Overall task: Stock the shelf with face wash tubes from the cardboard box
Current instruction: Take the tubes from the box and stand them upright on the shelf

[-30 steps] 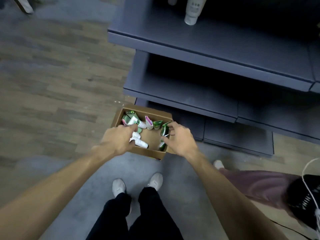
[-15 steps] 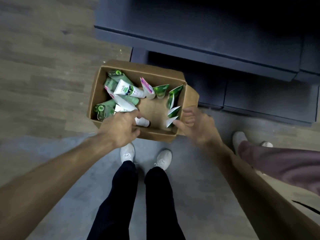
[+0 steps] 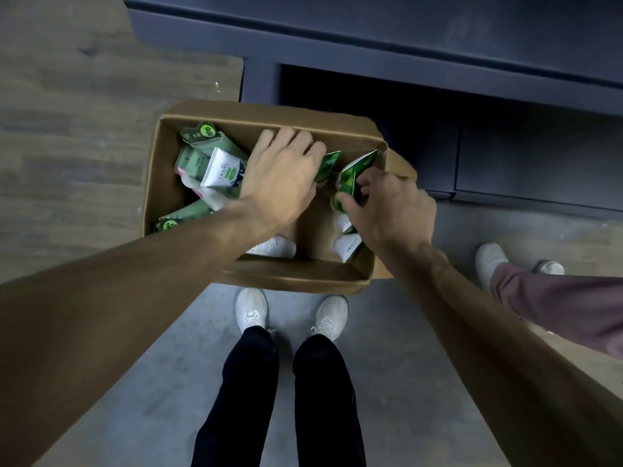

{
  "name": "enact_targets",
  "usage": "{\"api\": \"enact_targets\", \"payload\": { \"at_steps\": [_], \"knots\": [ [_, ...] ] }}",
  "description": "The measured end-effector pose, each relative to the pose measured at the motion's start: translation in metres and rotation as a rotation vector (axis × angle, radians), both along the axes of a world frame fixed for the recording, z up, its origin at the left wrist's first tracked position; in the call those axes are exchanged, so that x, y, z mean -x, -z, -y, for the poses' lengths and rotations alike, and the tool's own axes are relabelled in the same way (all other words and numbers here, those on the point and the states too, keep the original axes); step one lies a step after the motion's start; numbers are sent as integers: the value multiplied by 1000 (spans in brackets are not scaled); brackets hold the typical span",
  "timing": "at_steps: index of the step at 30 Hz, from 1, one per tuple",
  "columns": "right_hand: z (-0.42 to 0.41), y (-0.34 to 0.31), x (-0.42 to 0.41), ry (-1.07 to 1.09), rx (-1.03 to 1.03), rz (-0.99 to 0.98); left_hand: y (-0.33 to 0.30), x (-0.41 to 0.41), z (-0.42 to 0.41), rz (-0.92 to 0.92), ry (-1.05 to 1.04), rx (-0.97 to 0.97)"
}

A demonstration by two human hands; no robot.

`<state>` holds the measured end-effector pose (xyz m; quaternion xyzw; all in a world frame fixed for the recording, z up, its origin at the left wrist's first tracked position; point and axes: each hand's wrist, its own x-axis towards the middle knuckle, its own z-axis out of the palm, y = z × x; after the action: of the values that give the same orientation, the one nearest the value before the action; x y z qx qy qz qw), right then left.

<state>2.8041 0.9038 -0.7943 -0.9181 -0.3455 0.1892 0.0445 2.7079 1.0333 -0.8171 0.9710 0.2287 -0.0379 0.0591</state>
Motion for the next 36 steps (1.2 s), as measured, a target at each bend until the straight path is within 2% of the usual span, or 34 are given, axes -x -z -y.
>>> {"api": "enact_targets", "payload": {
  "at_steps": [3, 8, 12, 18, 22, 24, 32, 36],
  "knots": [
    [-8, -4, 2, -70, 106, 97, 5, -14, -4, -101, -11, 5],
    [-16, 0, 7, -103, 198, 84, 15, -23, -5, -225, -13, -31],
    [-19, 11, 8, -85, 216, 126, 19, -25, -8, -221, -21, -1],
    [-9, -1, 2, 11, 86, 84, 4, -9, -10, -140, 67, 72],
    [2, -47, -4, 21, -49, -117, -49, 2, -24, -189, 101, 137],
    [6, -79, -7, 20, -151, -154, -86, 6, -31, -180, 90, 147],
    [3, -243, -11, -16, -228, -60, -261, 17, -43, -122, 58, 96],
    [-4, -330, -13, -41, -213, 39, -344, 21, -45, -68, 89, 12]
  ]
}}
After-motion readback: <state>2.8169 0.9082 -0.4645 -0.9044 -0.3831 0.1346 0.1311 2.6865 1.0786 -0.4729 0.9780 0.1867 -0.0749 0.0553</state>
